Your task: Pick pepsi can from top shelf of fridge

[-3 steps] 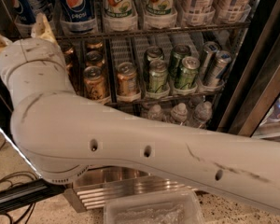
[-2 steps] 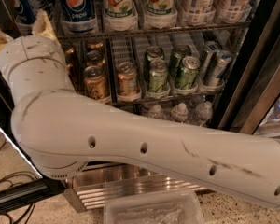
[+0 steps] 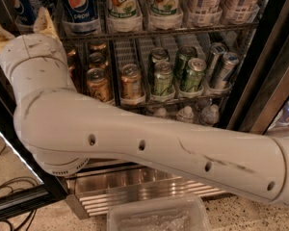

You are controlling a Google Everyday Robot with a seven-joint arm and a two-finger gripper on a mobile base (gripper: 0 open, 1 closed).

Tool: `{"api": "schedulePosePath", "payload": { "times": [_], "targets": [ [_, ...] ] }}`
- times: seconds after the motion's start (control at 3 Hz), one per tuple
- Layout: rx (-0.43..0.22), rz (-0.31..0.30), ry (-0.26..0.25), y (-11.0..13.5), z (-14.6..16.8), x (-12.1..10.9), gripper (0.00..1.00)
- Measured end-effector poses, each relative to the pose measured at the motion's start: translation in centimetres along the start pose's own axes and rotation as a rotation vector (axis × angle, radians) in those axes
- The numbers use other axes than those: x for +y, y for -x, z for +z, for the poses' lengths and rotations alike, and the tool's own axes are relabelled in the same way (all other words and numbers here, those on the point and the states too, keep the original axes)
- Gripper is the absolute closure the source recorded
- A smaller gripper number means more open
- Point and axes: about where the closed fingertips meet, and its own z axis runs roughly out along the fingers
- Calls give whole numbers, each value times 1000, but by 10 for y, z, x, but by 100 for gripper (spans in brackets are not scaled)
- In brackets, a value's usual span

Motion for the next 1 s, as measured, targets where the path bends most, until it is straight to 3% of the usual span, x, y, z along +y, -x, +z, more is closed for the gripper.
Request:
{"api": "schedulePosePath", "payload": {
  "times": [1.0],
  "targets": [
    [3,-3,-48,-3,18,-15,39]
  ]
}}
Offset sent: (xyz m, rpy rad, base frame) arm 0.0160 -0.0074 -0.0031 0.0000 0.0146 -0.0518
